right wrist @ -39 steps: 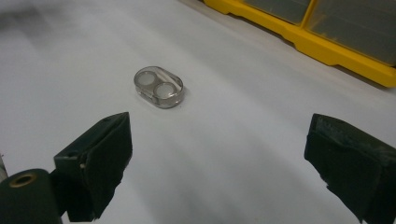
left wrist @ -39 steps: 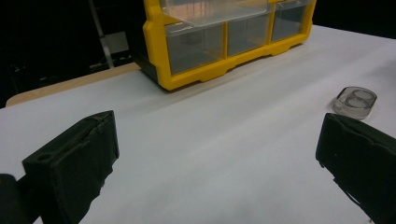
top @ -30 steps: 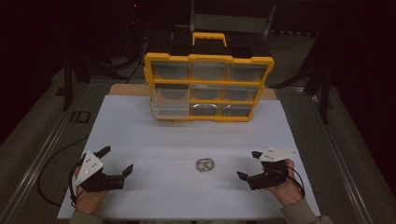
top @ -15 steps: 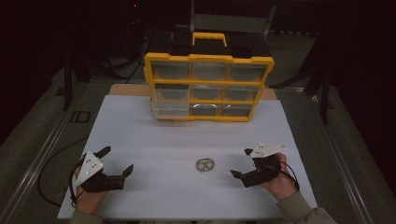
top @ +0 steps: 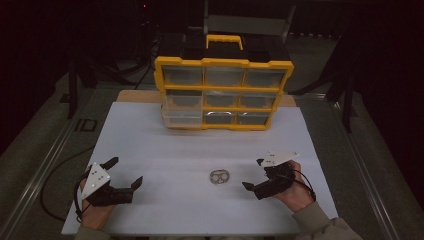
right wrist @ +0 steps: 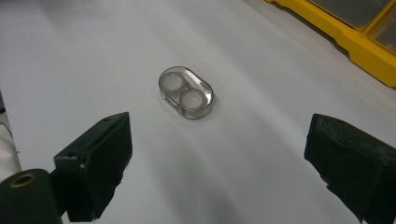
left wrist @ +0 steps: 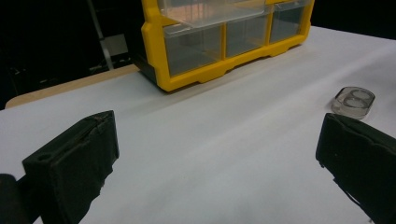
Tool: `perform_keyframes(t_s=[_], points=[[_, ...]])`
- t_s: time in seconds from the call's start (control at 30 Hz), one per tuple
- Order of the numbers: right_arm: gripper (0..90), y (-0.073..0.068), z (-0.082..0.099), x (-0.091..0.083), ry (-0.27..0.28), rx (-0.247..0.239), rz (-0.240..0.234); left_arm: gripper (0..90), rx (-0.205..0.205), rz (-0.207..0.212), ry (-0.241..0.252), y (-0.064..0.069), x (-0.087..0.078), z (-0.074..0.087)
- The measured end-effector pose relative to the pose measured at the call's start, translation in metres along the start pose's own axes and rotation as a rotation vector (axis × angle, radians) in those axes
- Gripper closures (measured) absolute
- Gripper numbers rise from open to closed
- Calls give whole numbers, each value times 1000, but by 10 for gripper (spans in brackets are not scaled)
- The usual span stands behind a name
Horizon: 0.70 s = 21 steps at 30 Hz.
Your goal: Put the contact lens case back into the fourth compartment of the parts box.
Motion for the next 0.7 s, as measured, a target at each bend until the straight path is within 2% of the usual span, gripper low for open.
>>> perform_keyframes(t_s=[0.7], points=[[73,-7,-13,20,-51,-55,-53,1,0,6,-1,1,0,1]])
Point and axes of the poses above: each handheld gripper's, and its own axes: x roughly forward along the jaws, z roughly out of its underside, y roughly to its right, the point moved 2 cm from there along x, roughly forward along the jaws, and after that the axes turned 7 degrees about z, right-handed, at the moved point
